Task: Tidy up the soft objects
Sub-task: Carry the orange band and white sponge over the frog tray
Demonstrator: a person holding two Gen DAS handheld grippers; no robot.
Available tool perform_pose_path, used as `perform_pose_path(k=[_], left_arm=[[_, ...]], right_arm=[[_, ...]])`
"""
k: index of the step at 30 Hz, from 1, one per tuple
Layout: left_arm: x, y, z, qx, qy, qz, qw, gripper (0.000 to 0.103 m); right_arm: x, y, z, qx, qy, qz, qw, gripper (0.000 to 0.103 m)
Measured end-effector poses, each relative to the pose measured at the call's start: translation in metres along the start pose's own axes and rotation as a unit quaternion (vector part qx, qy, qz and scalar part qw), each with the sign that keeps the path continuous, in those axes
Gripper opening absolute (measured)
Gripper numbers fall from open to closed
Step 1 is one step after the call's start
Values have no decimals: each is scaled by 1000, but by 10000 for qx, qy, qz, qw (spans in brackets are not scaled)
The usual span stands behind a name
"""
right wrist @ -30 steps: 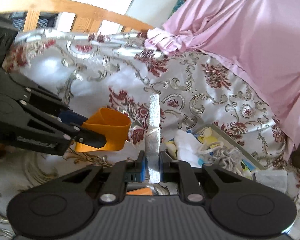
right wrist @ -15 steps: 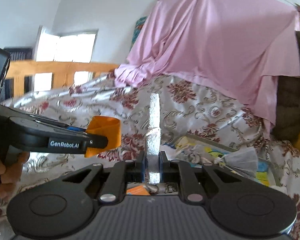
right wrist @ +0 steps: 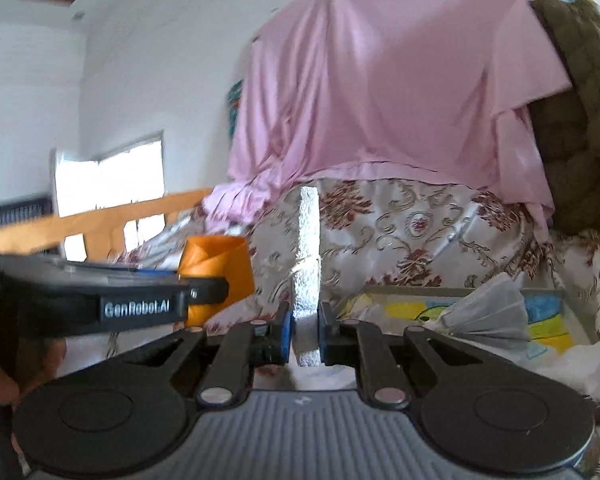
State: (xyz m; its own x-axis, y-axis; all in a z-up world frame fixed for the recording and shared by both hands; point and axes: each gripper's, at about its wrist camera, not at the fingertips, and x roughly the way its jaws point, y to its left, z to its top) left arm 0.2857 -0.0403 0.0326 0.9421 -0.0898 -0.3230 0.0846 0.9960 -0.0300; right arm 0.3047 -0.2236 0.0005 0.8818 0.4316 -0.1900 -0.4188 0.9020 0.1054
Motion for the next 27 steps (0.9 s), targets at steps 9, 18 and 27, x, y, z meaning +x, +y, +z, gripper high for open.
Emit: perform_pose_path(k=[9,18,27], left_arm=[[69,-46,32,292,181,-274,9990,27],[124,-135,47,437,228,-1122,9925,28],[156,-178,33,374,558,-1527,9860,30]], right_arm=[[5,-111,10,1209,-262,-714,9897,15],[8,-189,-3,1985,158,-949,9754,15],[13,-209,-19,2627,386,-824,9606,15]])
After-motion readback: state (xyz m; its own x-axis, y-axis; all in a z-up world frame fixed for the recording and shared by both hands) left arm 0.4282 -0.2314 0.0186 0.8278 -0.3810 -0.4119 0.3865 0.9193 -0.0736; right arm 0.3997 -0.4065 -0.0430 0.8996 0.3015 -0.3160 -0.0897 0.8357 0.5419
